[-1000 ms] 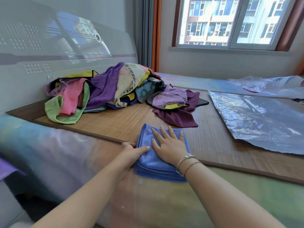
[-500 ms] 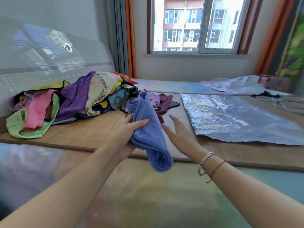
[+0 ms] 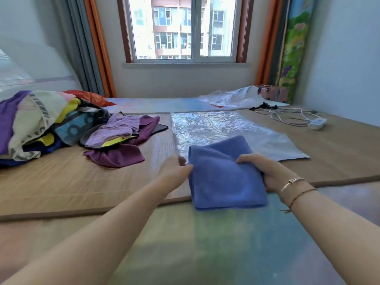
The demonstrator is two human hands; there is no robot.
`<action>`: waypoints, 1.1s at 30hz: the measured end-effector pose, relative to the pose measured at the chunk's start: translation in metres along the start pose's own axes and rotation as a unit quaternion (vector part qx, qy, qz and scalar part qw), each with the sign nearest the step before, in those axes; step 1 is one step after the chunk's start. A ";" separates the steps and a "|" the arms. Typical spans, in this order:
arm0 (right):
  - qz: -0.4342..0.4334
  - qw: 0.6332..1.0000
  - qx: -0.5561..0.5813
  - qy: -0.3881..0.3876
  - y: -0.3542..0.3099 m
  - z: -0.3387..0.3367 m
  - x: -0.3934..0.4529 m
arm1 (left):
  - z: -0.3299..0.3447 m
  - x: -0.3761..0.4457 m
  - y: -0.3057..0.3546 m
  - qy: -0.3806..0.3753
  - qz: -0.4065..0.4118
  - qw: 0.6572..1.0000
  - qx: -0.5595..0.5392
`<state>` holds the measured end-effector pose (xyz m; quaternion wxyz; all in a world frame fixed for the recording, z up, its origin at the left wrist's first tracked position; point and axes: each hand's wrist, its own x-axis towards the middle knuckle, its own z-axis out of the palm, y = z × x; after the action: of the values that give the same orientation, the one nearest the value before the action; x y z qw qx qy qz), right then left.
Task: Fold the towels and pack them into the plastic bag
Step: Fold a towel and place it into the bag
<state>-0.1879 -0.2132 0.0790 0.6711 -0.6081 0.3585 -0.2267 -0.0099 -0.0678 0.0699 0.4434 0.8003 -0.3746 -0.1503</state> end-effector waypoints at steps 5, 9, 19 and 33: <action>-0.020 0.988 -0.150 0.006 0.000 -0.026 0.018 | 0.024 0.049 0.000 0.046 0.167 0.964 0.204; -0.041 0.953 -0.300 -0.016 -0.004 -0.035 0.032 | 0.045 0.084 -0.002 -0.026 0.176 0.923 0.340; -0.216 0.812 -0.542 0.021 -0.020 -0.010 0.035 | 0.031 0.100 0.001 0.100 0.181 0.950 0.233; -0.298 0.582 -0.743 0.142 -0.021 0.086 0.011 | -0.044 0.041 -0.019 0.093 0.355 0.926 0.086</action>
<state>-0.1131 -0.1689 0.0971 -0.1796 -0.9274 0.2909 -0.1520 0.0514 -0.0651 0.0821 0.4300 0.6606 -0.6026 0.1249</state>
